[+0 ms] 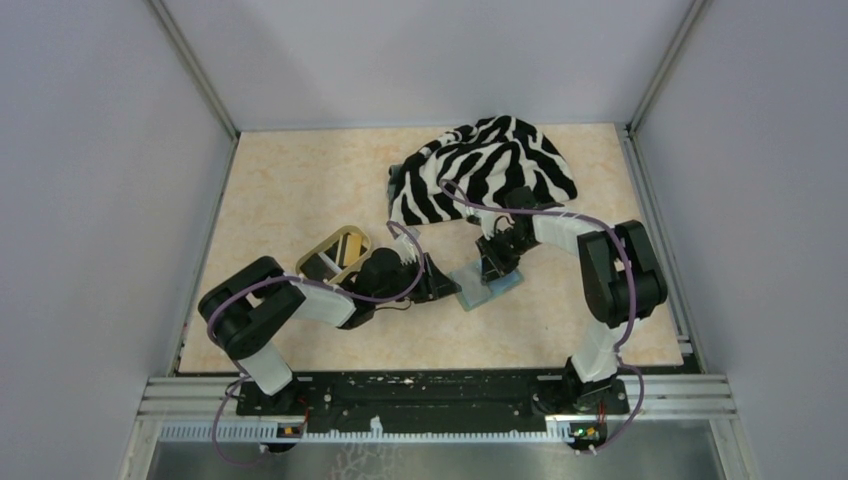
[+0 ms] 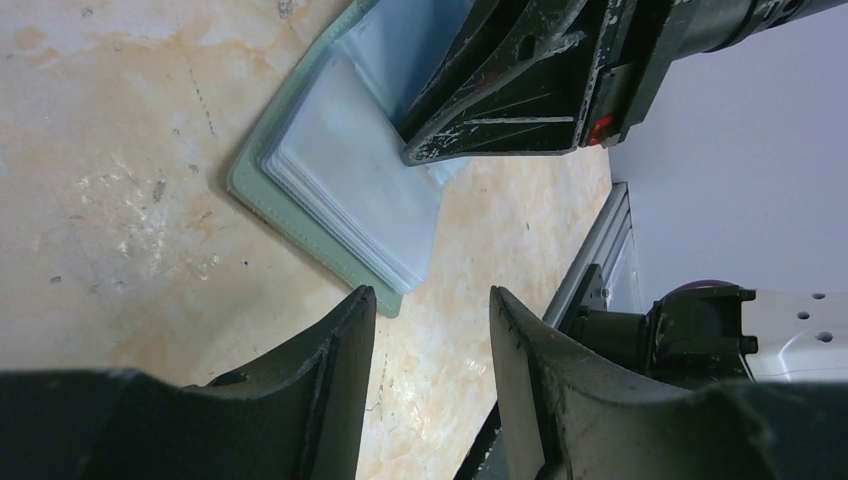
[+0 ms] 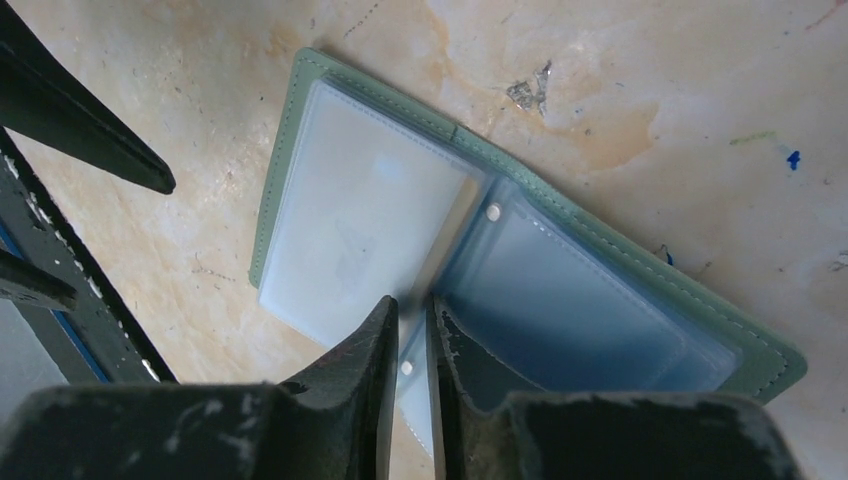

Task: Put the credit cards into the card holder
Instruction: Turn over the card slot in the card holder.

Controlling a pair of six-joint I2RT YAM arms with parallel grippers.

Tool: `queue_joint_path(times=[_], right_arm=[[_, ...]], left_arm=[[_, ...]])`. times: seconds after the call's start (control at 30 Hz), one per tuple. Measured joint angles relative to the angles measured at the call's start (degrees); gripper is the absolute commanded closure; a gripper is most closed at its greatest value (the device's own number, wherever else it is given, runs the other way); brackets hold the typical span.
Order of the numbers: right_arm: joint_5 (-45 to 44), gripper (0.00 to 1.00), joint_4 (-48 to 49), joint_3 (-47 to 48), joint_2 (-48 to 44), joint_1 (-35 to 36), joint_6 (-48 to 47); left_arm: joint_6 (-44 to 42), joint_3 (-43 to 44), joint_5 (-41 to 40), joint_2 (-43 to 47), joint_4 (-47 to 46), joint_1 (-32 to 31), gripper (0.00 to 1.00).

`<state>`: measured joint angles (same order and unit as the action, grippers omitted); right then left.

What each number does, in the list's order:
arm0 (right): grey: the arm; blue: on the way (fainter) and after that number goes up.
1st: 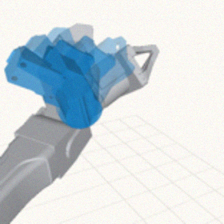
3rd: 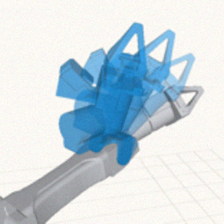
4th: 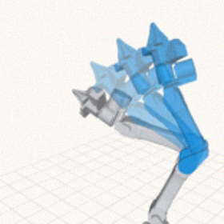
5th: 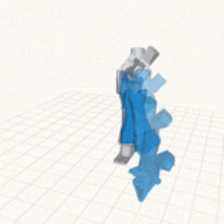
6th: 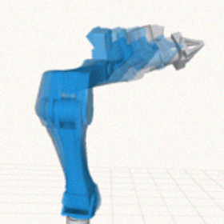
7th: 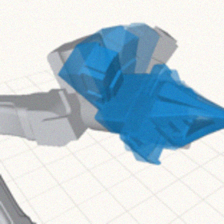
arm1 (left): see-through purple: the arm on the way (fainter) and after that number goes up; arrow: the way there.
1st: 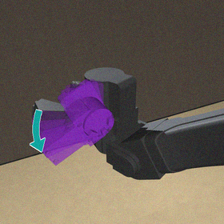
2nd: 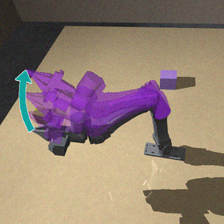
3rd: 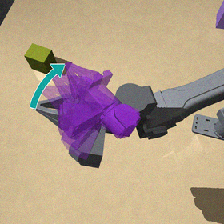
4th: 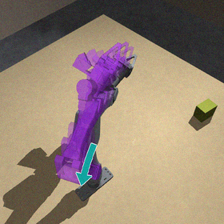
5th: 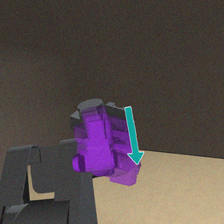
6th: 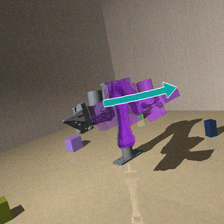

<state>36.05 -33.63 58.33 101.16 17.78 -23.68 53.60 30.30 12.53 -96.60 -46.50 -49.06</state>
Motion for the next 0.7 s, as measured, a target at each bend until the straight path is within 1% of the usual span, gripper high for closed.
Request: queue_joint_path(times=[0.13, 0.3, 0.63, 0.7], right_arm=[[0.5, 0.98, 0.1, 0.0, 0.0, 0.4, 0.4], [3.1, 1.00, -0.4, 0.0, 0.9, 0.4, 0.6], [6.6, 1.00, -1.9, 0.3, 2.5, 0.4, 0.9], [6.9, 0.97, -2.1, 0.3, 2.6, 0.3, 0.9]], left_arm=[[0.9, 0.3, 0.2, -1.3, 0.0, -0.1, 0.46], [2.1, 0.9, 0.4, -3.0, 0.0, -0.1, 0.46], [3.2, 1.1, 0.3, -3.0, 0.0, -0.1, 0.49], [3.7, 1.1, 0.3, -3.1, 0.0, -0.1, 0.49]])
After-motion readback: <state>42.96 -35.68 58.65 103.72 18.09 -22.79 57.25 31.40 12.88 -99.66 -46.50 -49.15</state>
